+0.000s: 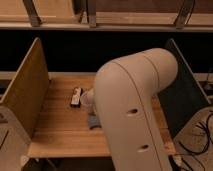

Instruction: Place the white sponge in the ceramic bowl

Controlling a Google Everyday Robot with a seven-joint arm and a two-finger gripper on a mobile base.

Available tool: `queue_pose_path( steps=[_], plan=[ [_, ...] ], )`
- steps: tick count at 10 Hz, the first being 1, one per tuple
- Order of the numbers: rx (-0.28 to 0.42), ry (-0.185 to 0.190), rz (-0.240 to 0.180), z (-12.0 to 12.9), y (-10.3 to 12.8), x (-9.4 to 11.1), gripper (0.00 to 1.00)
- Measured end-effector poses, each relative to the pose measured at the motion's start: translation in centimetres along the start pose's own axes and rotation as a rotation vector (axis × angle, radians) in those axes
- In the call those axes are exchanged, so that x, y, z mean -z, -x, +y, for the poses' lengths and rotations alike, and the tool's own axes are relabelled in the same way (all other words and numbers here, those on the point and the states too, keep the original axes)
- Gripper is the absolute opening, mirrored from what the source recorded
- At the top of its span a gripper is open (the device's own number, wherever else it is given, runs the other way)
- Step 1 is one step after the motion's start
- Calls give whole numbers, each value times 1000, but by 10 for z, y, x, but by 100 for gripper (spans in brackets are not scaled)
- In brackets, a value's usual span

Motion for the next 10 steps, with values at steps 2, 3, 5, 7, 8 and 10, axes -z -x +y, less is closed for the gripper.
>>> queue_pose_path(
  steps=[2,3,5,7,8,10],
  plan=[
    [0,-33,7,-1,0,14,6],
    [3,-55,16,-1,-1,25,6],
    [6,-122,74,1,-5,64,6],
    [-10,-181,151,5,-17,101,6],
    [-28,-207,188,6,-27,120,6],
    [-80,-247,239,6,-50,153,6]
  ],
)
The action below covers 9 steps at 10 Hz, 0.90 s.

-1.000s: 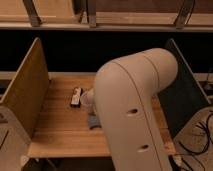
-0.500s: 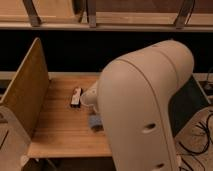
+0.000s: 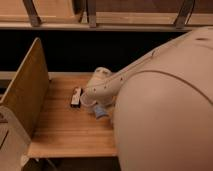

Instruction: Place the white sponge in the ceramic bowl

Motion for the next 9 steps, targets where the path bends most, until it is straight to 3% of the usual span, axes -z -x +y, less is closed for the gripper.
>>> queue_pose_path(
  steps=[3,5,9],
  plan=[
    [-78,-27,46,-27,-51,18,6],
    [-79,-40,66,-49,-74,23,6],
    [-76,-41,69,-54,-77,24,6]
  ],
)
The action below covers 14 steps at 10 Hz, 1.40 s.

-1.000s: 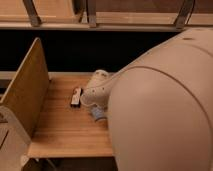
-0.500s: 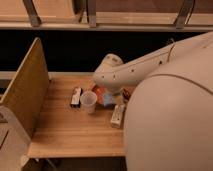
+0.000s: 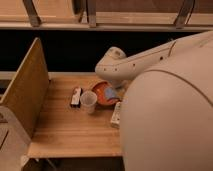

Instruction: Place the white sponge in the ceramic bowl

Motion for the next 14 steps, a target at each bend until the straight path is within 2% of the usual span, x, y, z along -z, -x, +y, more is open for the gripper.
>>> queue_pose_path(
  steps=[2,3,5,7,9,12,14],
  plan=[
    [-1,-6,6,-3,-3,-1,6],
    [-7,-26,10,-12,-9,-1,6],
    [-1,-91,33,-41,-28,-3,6],
    [7,-123,39,-59,-40,-13,6],
    [16,-152,5,-74,-34,-32,6],
    [34,-189,-91,-92,-8,-60,6],
    [53,-186,-159,-92,14,-75,12]
  ],
)
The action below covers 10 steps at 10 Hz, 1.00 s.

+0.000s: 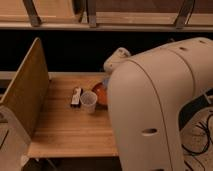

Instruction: Place the white sponge in the ceramic bowl

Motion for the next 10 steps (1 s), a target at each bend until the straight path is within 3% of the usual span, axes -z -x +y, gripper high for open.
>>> queue_pose_path(
  steps=[1,2,8,10],
  plan=[
    [2,5,-18,2,5,-4,13],
    [2,5,-21,2,6,-5,20],
    [3,5,-21,2,6,-5,78],
    [3,5,-21,2,6,-5,80]
  ],
)
